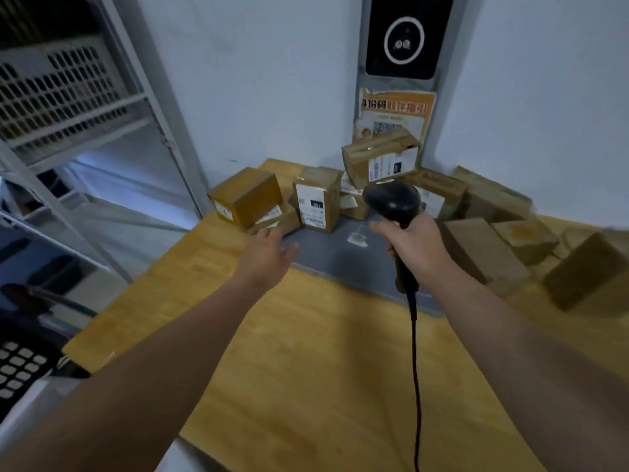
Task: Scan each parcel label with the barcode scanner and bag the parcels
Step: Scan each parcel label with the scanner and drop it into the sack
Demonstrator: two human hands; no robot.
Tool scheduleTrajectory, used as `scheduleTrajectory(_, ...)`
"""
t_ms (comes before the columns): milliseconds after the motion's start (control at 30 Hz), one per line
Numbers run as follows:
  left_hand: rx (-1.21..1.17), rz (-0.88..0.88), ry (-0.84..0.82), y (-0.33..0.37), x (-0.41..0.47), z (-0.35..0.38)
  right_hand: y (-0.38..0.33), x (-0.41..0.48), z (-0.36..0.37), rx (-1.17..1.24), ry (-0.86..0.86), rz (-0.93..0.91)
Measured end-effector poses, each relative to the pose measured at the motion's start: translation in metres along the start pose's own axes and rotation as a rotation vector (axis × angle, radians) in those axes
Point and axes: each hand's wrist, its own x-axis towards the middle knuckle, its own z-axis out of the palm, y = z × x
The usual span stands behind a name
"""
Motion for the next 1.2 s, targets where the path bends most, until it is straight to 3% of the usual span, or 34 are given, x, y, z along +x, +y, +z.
scheduleTrajectory(200,0.014,-0.116,0.031,-0.068,0.111,-0.030,-0.009,0.078,0.079,0.246,-0.144,0.143)
scheduleTrajectory(367,0.105,-0.191,0.036,-0.112,0.191,-0.041,-0.005,0.160,0.120,-0.082,0.002,0.017)
scheduleTrajectory(467,0.124,-0.258,0.007,-0.136,0.234,-0.048,-0.008,0.214,0.138,-0.490,-0.006,-0.033)
scheduleTrajectory(600,-0.088,-0.359,-0.178,-0.155,0.272,-0.056,0.002,0.252,0.154,-0.795,-0.113,0.001)
scheduleTrajectory(800,-0.515,-0.493,-0.614,-0.166,0.293,-0.046,0.025,0.276,0.157,-0.780,-0.118,0.006)
scheduleTrajectory(967,-0.784,-0.537,-0.508,-0.163,0.305,-0.020,0.019,0.290,0.151,-0.848,-0.167,0.009)
scheduleTrajectory(1200,-0.838,-0.550,-0.510,-0.165,0.315,-0.020,0.012,0.296,0.146,-0.806,-0.235,0.109)
